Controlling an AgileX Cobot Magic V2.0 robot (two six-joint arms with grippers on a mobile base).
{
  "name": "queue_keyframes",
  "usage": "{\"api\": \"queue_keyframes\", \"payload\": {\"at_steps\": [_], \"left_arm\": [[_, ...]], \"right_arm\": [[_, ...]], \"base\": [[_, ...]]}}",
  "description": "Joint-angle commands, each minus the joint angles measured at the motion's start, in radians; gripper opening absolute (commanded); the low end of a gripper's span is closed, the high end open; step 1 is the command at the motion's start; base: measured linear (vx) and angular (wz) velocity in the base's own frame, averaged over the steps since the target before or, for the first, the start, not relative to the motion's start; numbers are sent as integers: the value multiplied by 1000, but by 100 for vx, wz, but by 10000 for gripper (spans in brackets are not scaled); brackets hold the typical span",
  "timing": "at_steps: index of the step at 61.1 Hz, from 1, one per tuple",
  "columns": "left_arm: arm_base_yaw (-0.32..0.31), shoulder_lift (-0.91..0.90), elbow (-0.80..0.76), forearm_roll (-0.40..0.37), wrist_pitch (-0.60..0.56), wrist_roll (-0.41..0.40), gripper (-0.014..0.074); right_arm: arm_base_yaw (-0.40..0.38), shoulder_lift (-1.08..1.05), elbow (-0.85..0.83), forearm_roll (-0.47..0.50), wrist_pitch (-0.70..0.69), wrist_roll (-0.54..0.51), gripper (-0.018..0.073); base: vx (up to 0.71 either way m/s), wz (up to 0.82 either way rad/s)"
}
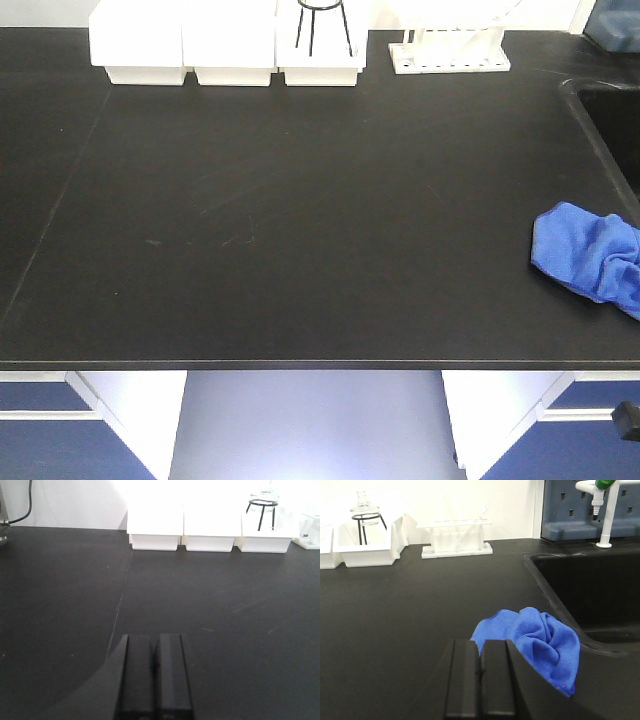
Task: Wipe right workspace with blue cloth
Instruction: 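Move the right gripper toward the blue cloth beside the sink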
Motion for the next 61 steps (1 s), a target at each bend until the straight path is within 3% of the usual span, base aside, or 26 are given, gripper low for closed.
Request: {"api": "queue_keyframes", "payload": {"at_steps": [1,61], "left_arm": [[5,-16,30,1,-79,-8,-6],[5,-16,30,1,-79,-8,-6]], "right_arm": [[-8,-13,18,-8,-80,-2,-8],[-9,-13,17,-11,-92,-1,-8]], "base": [[0,0],[0,0]]}}
